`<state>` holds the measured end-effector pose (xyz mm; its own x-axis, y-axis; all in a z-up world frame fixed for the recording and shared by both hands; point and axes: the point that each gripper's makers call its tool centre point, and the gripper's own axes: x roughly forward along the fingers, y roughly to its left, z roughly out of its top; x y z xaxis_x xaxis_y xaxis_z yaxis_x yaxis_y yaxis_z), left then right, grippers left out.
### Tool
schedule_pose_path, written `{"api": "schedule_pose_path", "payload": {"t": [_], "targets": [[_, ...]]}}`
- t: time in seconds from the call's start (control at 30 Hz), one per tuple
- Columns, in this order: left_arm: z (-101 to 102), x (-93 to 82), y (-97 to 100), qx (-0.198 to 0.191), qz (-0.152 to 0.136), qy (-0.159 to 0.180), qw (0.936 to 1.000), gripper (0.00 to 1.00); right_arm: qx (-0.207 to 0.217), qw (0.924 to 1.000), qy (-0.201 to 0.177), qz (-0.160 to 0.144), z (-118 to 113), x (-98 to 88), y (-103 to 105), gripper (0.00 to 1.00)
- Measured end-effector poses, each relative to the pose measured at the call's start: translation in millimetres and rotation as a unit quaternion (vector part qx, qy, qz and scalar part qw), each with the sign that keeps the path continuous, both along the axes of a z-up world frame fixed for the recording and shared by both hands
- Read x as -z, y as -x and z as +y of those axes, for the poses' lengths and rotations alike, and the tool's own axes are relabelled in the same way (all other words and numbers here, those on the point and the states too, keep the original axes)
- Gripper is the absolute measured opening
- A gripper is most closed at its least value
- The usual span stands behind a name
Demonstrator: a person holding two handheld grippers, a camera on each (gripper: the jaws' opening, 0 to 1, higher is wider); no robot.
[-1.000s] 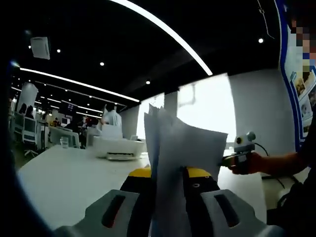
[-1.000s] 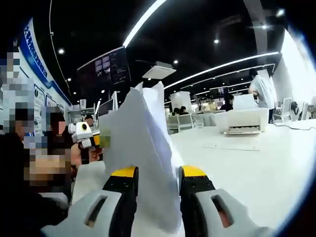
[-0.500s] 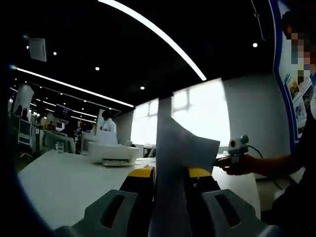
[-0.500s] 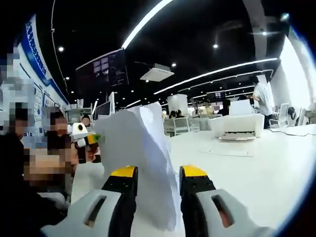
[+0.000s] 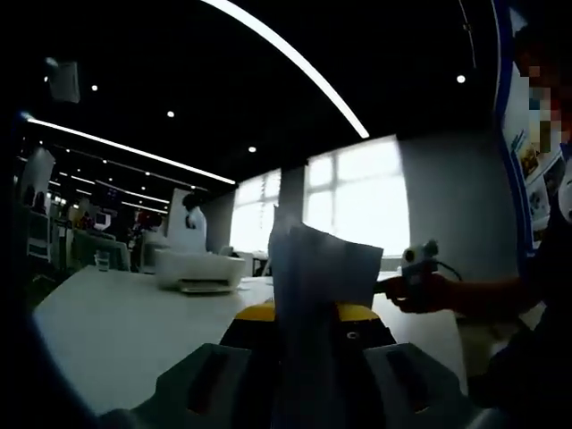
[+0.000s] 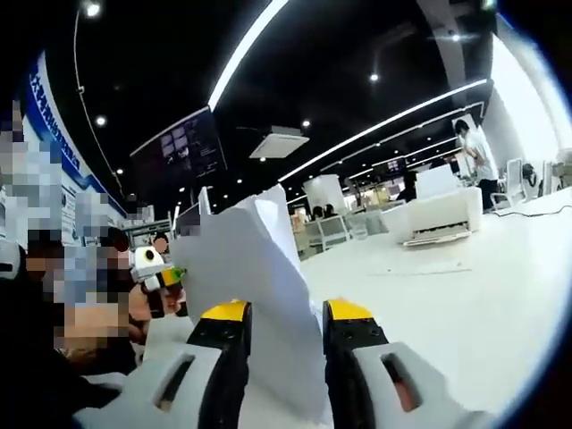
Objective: Organize the stack of printing papers by aligning and flattening the scattered papers on the table
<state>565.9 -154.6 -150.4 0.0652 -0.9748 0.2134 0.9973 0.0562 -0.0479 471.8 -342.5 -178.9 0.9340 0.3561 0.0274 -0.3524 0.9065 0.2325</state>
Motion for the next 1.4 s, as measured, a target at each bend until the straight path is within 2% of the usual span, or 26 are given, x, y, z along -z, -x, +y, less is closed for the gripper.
{"api": "schedule_pose_path", "payload": {"t": [0.1,0.27,0.43,0.6,0.9,1.13,1.23,1.33,1.4], "targets": [[0.5,0.3,-0.2,-0.003,-0.003,-0.001,1.0000,0.24,0.011,0.9994,0.033,0.001,-1.2,2.4,1.3,0.27],[3.2,1.6,5.0,-0.005,-0.009,-0.009,0.9999,0.23,0.017,0.9985,0.052,0.012,-6.8,7.2,3.5,0.28],[4.9,-1.4,10.8,-0.001,-0.027,-0.017,0.9995,0.21,0.025,0.9991,0.033,-0.004,-8.8,-7.0,6.4,0.28],[5.5,-13.1,10.8,0.010,-0.033,-0.007,0.9994,0.22,0.004,0.9996,0.027,-0.012,-4.8,-16.0,3.2,0.28],[5.0,-10.5,10.5,0.034,-0.035,-0.006,0.9988,0.19,0.004,0.9996,0.025,-0.008,-6.9,-11.2,2.0,0.26],[3.5,-10.4,14.5,0.043,-0.044,-0.002,0.9981,0.06,0.012,0.9995,0.030,-0.005,-9.3,-9.8,-0.9,0.26],[2.1,-11.0,17.5,0.035,-0.060,-0.005,0.9976,0.06,0.013,0.9995,0.029,-0.006,-9.9,-9.8,-0.5,0.26],[2.1,-14.1,19.4,0.016,-0.106,-0.007,0.9942,0.05,0.024,0.9987,0.044,-0.003,-13.7,-7.6,0.1,0.28],[2.4,-18.2,24.0,0.003,-0.144,-0.012,0.9895,0.05,0.044,0.9961,0.076,-0.008,-18.4,-12.4,1.2,0.34]]}}
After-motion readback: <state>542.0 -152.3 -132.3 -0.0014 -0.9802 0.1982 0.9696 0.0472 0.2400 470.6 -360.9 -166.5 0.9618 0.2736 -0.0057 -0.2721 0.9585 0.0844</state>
